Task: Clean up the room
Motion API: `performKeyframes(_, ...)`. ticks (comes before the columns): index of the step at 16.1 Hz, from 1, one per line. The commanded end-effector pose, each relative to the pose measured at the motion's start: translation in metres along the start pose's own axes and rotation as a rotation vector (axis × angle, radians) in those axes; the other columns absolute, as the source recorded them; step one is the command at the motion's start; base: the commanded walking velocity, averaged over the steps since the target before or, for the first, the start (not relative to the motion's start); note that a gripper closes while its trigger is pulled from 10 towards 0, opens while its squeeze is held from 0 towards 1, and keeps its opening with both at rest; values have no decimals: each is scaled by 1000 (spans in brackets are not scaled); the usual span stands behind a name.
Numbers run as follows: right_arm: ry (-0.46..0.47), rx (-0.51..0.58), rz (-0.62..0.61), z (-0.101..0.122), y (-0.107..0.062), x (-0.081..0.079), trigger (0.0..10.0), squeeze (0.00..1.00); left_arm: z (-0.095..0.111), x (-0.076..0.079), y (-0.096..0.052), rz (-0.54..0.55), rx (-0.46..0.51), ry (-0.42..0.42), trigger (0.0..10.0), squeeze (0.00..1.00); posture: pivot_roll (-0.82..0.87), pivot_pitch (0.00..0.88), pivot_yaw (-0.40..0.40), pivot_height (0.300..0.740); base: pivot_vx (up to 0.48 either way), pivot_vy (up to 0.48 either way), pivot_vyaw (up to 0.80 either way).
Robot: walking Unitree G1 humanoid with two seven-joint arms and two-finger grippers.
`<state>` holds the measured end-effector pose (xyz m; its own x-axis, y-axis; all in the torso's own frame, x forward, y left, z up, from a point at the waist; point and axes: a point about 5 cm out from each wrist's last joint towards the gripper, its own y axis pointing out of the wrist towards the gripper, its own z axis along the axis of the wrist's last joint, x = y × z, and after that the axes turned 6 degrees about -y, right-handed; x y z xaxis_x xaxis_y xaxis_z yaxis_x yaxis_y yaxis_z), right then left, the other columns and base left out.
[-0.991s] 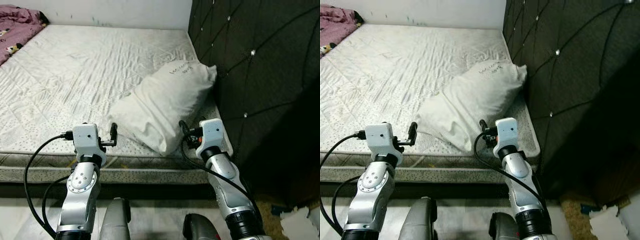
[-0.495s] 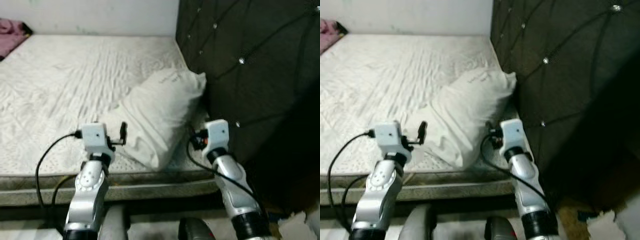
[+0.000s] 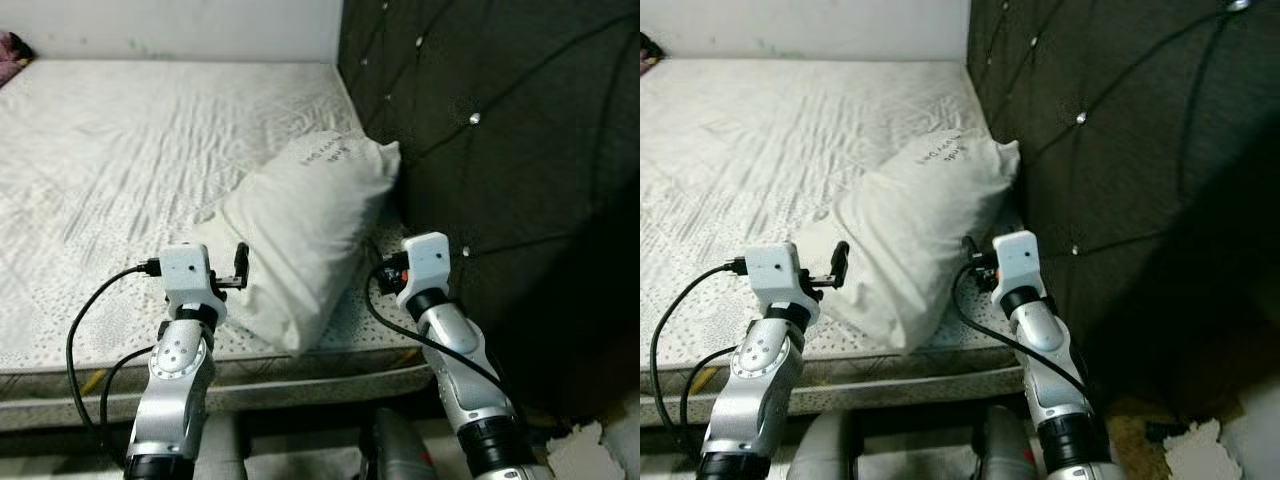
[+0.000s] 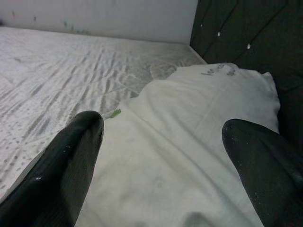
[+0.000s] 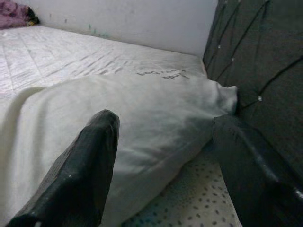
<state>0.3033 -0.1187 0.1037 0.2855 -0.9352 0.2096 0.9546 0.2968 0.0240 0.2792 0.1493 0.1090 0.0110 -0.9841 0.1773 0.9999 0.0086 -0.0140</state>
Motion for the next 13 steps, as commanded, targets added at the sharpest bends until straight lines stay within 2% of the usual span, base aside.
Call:
performKeyframes(1,-21,9,26,3,3,-5,10000,0,-2,-4,0,25,-11,0,10000,0,49,25,-30,612,0,0,725)
performKeyframes(3,-11,-14,29,0,4,-4,10000,0,-2,-3,0,23,-11,-2,10000,0,48,28,-33,612,0,0,731)
performKeyframes(6,21,-100,40,-12,4,-5,10000,0,-4,-4,-2,44,-22,-4,10000,0,69,41,-42,612,0,0,0)
performKeyframes(8,-5,-151,101,-19,3,-14,10000,0,-4,-5,-7,63,-26,-8,10000,0,90,57,-53,607,0,0,0)
performKeyframes(11,-36,-219,220,-26,4,-28,10000,0,-4,-10,-19,100,-41,-3,10000,0,121,87,-60,577,0,0,0)
performKeyframes(13,-45,-278,285,-34,3,-32,10000,0,-5,-12,-27,111,-60,3,10000,0,138,110,-63,577,0,0,0)
